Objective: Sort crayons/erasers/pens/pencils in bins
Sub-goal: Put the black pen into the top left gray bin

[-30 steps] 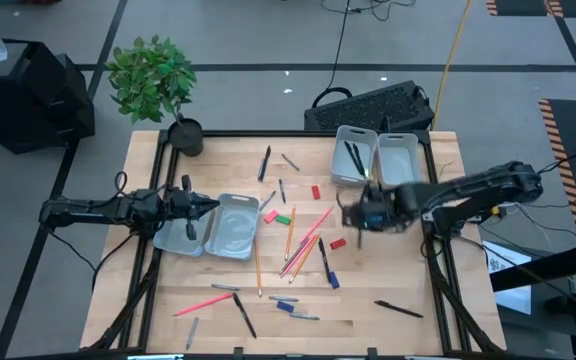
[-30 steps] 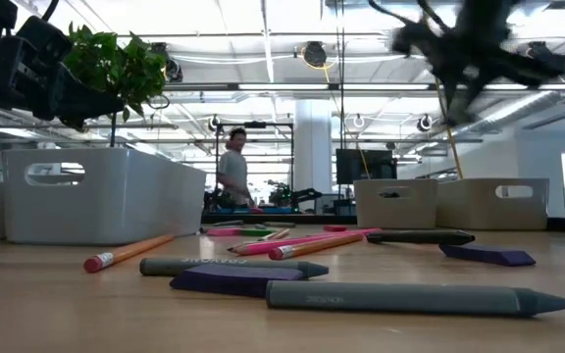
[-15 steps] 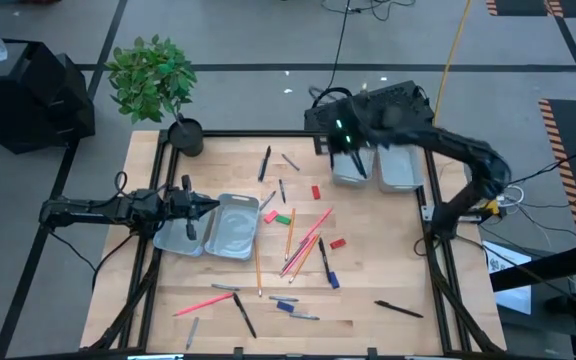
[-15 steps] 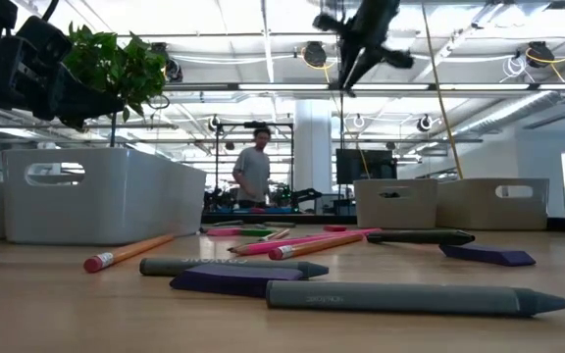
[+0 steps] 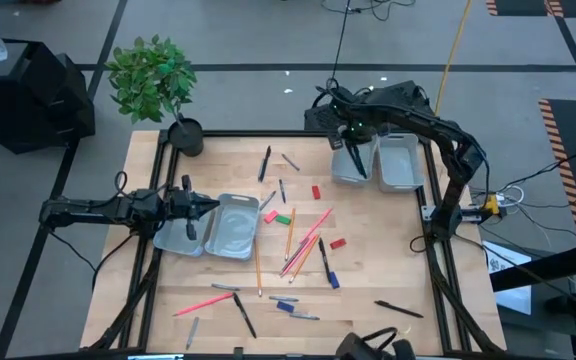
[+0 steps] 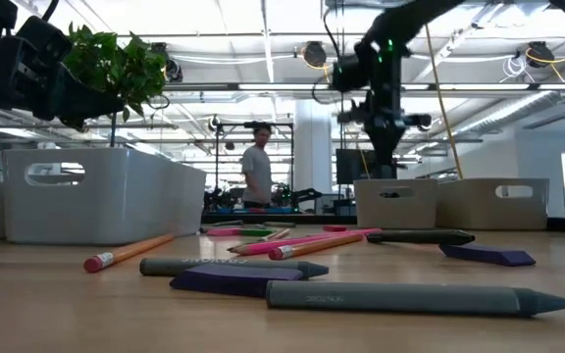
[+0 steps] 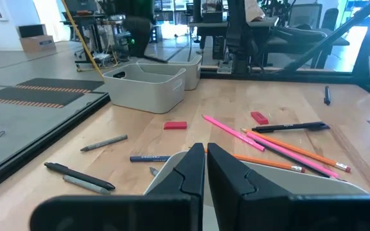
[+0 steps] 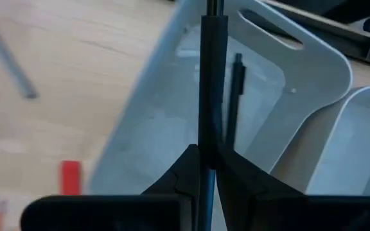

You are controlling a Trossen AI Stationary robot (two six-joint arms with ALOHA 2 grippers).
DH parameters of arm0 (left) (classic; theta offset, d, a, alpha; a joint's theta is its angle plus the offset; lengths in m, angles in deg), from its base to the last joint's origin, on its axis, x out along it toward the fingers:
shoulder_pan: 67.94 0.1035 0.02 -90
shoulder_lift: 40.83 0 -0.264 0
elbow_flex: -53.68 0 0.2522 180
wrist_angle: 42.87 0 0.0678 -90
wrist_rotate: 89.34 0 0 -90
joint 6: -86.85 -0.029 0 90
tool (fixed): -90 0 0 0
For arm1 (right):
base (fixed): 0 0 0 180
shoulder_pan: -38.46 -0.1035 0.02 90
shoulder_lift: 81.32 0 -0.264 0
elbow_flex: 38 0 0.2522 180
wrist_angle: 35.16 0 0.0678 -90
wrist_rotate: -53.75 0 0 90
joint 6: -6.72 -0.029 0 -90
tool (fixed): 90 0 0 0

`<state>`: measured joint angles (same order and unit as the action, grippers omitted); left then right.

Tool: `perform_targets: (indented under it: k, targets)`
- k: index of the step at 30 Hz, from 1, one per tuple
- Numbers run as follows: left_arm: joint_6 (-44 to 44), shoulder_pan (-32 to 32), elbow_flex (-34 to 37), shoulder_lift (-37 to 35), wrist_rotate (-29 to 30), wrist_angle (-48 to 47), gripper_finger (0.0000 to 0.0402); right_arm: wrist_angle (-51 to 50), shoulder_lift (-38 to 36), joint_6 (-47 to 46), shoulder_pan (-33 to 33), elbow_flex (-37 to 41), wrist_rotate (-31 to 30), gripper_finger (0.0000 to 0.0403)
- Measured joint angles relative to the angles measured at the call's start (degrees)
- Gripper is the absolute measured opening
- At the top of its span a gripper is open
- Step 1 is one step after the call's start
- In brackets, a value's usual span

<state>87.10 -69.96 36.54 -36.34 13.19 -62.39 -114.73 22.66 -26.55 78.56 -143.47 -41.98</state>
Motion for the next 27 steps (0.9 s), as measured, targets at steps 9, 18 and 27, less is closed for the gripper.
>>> perform_targets:
  k: [9, 18, 27]
  targets:
    - [0.0, 0.0, 0.0, 0.0, 0.0, 0.0, 0.0024, 14.3, 0.0, 1.3, 1.5, 14.1, 1.5, 0.0033]
    - [0.0, 0.0, 0.0, 0.0, 0.0, 0.0, 0.0024, 19.1, -0.6, 2.6, 1.5, 17.4, 1.5, 0.0085]
    - [0.0, 0.0, 0.0, 0.0, 0.0, 0.0, 0.0024, 19.1, -12.8, -0.1, -5.3, 17.4, 1.2, 0.0142]
